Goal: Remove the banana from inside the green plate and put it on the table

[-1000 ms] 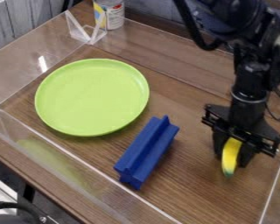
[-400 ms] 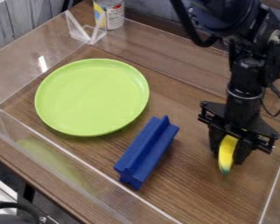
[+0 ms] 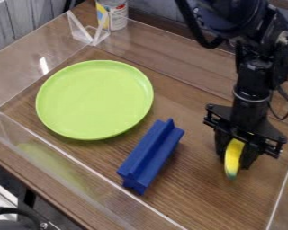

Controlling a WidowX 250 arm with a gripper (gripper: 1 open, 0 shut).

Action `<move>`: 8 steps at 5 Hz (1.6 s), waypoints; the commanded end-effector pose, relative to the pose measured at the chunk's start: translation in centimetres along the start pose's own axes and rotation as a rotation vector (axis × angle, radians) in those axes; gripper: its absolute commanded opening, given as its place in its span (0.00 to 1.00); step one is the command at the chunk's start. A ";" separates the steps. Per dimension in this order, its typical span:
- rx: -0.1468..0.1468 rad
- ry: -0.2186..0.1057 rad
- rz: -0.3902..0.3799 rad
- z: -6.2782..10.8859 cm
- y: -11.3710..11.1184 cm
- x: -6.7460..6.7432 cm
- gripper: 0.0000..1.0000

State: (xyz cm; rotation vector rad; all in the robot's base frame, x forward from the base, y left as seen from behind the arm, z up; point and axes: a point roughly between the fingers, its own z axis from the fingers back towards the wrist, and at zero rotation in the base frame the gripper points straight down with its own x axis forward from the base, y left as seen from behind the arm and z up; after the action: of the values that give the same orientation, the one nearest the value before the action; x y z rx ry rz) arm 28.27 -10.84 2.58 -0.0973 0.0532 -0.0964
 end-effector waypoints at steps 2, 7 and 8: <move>-0.007 -0.017 0.000 0.7 -0.1 0.1 0.00; -0.022 -0.163 0.052 11.3 2.7 -0.8 1.00; 0.005 -0.187 0.106 14.1 6.7 -1.4 1.00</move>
State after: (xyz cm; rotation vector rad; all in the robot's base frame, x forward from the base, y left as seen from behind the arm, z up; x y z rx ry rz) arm 27.99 -2.67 14.38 -0.0973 -0.0725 0.0299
